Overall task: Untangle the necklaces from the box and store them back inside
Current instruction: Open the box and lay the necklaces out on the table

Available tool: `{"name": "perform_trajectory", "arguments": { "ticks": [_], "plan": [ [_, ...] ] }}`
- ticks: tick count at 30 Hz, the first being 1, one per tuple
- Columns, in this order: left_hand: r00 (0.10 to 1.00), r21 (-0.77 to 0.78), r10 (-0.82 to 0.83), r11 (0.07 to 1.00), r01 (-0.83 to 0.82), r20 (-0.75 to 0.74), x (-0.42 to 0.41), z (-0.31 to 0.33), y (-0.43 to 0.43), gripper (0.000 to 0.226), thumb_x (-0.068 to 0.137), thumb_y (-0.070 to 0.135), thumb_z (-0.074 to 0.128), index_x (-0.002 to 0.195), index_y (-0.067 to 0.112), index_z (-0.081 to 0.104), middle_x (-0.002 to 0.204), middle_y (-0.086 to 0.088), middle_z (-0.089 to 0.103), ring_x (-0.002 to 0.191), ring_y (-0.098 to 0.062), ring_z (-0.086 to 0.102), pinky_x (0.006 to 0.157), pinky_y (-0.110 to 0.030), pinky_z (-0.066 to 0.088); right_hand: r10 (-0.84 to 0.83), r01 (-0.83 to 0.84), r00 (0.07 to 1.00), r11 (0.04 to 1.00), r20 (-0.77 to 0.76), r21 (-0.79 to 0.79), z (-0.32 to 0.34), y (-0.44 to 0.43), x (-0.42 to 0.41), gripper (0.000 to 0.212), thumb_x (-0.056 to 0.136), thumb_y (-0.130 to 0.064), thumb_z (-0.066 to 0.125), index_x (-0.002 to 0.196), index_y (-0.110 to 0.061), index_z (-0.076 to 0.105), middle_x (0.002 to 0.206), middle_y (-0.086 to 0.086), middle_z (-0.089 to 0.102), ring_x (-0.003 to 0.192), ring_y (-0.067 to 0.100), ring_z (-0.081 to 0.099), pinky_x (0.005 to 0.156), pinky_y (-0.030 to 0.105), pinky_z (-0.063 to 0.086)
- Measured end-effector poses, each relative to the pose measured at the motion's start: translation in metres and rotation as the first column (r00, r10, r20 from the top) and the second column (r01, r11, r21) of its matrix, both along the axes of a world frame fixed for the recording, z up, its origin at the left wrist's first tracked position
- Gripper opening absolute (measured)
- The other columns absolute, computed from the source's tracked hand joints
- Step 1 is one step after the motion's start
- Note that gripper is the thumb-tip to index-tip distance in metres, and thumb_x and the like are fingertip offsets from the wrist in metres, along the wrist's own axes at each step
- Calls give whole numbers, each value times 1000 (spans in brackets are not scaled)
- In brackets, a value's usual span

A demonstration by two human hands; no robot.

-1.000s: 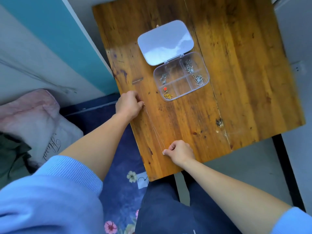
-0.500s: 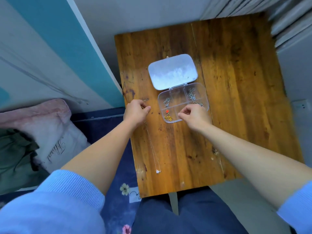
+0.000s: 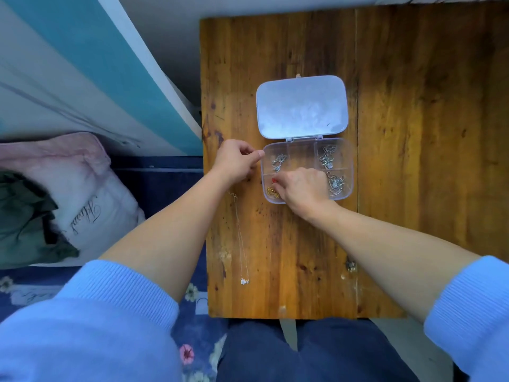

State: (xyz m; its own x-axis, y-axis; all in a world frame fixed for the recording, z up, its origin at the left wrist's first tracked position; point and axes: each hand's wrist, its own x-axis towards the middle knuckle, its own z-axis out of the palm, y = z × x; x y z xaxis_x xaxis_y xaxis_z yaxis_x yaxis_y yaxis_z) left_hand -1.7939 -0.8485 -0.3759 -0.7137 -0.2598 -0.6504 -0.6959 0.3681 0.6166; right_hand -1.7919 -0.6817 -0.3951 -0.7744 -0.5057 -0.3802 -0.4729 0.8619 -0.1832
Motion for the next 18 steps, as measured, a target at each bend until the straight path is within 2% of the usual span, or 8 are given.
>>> {"name": "perform_trajectory", "arguments": {
  "ticks": [6,13,18],
  "plan": [
    [999,8,-30,1000,29,16,1,5,2,25,94,29,60,93,6,70,84,-12,72,80,-30,71,77,-42,60,87,-87,996,996,12,34,5,-3,-2,21,92,-32,52,99,-23,69,98,9,72,92,34,66,61,31,32],
    [1000,21,-18,1000,18,13,3,5,3,26,94,30,59,97,6,69,87,-11,73,80,-26,71,75,-39,60,100,-99,995,988,-2,119,4,-8,-1,12,85,-22,59,85,-20,70,87,7,73,83,32,68,57,30,31],
    [1000,32,-2,999,1,10,5,4,3,27,95,31,58,99,6,68,87,-11,72,81,-25,71,77,-40,60,83,-86,996,987,25,133,3,-13,0,14,82,-12,56,86,-16,69,90,9,72,86,33,68,59,30,33]
  ]
}}
